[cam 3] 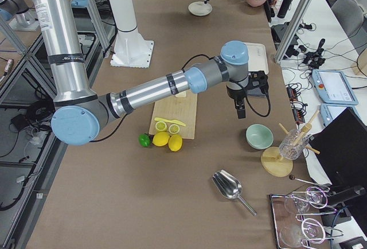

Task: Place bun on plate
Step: 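Reach the left gripper to the white plate rim and grip it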

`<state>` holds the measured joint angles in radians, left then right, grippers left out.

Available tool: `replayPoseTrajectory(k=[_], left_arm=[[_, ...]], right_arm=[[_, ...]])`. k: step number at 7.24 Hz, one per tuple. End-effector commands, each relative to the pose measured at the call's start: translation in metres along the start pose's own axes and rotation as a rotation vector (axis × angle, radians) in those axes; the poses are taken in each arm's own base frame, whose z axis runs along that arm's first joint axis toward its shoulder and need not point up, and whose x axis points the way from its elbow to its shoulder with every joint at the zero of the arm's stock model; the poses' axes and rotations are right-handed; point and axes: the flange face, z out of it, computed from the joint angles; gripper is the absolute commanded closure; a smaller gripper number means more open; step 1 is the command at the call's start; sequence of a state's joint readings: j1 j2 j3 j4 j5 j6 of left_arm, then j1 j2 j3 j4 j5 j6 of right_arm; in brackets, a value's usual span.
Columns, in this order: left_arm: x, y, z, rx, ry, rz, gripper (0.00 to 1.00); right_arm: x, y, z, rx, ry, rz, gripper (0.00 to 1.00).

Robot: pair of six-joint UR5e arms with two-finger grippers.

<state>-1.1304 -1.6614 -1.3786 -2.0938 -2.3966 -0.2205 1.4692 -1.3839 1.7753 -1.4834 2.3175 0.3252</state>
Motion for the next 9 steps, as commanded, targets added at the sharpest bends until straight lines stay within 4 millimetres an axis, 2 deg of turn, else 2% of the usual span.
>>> replayPoseTrajectory(k=[1, 2, 3, 6, 8, 9], left_arm=[[0.004, 0.001, 0.007, -0.011, 0.002, 0.012, 0.41], [0.004, 0.001, 0.007, -0.006, 0.003, 0.018, 0.78], [0.004, 0.002, 0.007, -0.001, 0.004, 0.021, 1.00], [0.001, 0.012, 0.008, -0.007, 0.003, 0.011, 1.00], [0.031, 0.000, -0.022, 0.036, 0.059, 0.044, 1.00], [0.048, -0.005, -0.045, 0.058, 0.136, -0.035, 1.00]], right_arm=[[-0.002, -0.001, -0.004, 0.012, 0.012, -0.007, 0.00], [-0.003, -0.001, -0.005, 0.016, 0.017, -0.009, 0.00], [-0.002, 0.001, -0.005, 0.015, 0.017, -0.006, 0.00], [0.000, -0.001, -0.007, 0.026, 0.035, -0.008, 0.00], [-0.002, 0.000, -0.013, 0.037, 0.033, -0.010, 0.00], [0.000, 0.002, -0.011, 0.032, 0.035, -0.006, 0.00]])
